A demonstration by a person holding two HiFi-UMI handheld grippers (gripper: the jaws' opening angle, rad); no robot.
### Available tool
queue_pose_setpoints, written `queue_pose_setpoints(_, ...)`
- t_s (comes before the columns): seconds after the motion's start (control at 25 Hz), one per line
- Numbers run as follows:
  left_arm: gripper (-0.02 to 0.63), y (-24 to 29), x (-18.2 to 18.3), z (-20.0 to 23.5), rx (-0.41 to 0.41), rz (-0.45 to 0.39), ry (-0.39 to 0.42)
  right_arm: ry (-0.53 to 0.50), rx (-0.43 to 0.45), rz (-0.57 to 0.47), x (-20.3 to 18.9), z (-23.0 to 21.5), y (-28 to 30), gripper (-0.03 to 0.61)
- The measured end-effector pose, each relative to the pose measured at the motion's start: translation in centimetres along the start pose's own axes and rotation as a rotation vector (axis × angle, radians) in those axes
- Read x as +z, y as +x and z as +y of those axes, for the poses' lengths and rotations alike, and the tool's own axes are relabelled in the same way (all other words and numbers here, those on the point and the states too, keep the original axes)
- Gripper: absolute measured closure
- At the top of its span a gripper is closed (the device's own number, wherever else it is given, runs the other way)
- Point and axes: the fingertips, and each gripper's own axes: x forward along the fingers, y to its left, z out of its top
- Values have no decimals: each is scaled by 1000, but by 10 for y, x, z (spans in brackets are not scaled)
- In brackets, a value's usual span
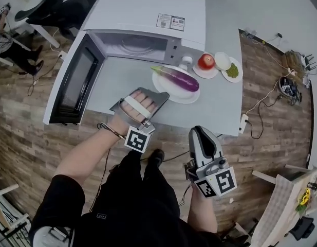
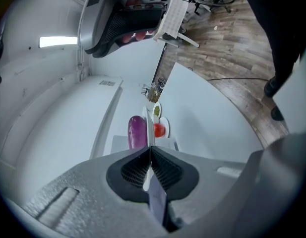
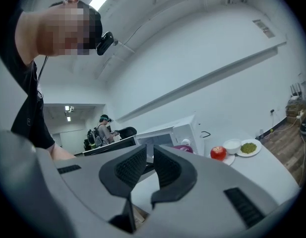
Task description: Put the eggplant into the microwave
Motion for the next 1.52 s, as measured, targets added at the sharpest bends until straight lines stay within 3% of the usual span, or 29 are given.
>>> queue_pose_setpoints(0.6, 597, -29, -83, -10, 22, 306, -33, -61, 284, 109, -23, 33, 46, 525)
queue_pose_setpoints(1.0, 595, 0, -136, -27, 41, 372, -46, -118, 363, 137, -39, 32, 104, 526)
queue_pose_setpoints(1.52, 595, 33, -194, -56, 30, 425, -53, -99, 392, 153, -81, 21, 160, 529)
